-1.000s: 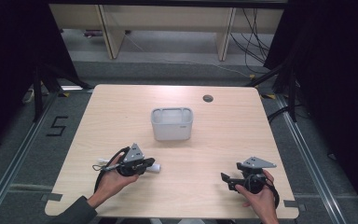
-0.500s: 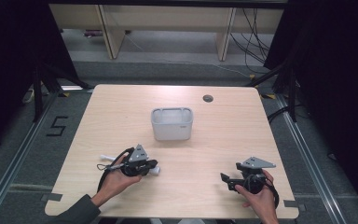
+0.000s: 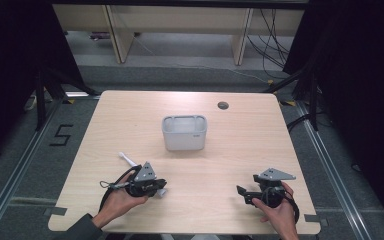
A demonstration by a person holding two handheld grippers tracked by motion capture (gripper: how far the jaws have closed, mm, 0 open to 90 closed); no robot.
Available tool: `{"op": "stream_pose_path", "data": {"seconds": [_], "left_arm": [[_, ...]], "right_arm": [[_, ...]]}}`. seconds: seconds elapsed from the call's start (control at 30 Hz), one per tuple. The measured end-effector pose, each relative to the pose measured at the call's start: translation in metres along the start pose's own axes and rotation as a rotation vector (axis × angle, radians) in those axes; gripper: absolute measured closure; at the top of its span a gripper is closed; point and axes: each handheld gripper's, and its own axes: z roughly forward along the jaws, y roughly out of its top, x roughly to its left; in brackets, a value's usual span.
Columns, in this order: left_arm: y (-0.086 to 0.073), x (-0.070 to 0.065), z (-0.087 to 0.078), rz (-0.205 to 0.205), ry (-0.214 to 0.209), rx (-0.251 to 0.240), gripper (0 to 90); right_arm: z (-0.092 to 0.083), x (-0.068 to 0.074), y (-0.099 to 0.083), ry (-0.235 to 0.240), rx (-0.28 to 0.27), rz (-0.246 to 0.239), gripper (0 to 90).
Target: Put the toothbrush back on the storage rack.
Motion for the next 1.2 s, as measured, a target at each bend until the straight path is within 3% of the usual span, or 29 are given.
{"op": "stream_pose_path", "data": {"seconds": [0.53, 0.57, 0.8, 1.2], "left_arm": [[-0.017, 0.003, -0.023, 0.007, -0.007, 0.036, 83.6], [-0.018, 0.002, -0.023, -0.01, -0.012, 0.031, 83.5], [-0.025, 0.004, -0.034, 0.011, -0.007, 0.058, 83.2], [-0.035, 0.012, -0.047, -0.012, 0.008, 0.077, 82.8]], "right_arm": [[0.001, 0.0, 0.0, 0.004, 0.002, -0.003, 21.6], [0.001, 0.0, 0.0, 0.002, 0.002, -0.003, 21.6], [0.001, 0.0, 0.0, 0.001, 0.002, 0.0, 21.6], [0.003, 0.0, 0.0, 0.008, -0.001, 0.007, 21.6]]}}
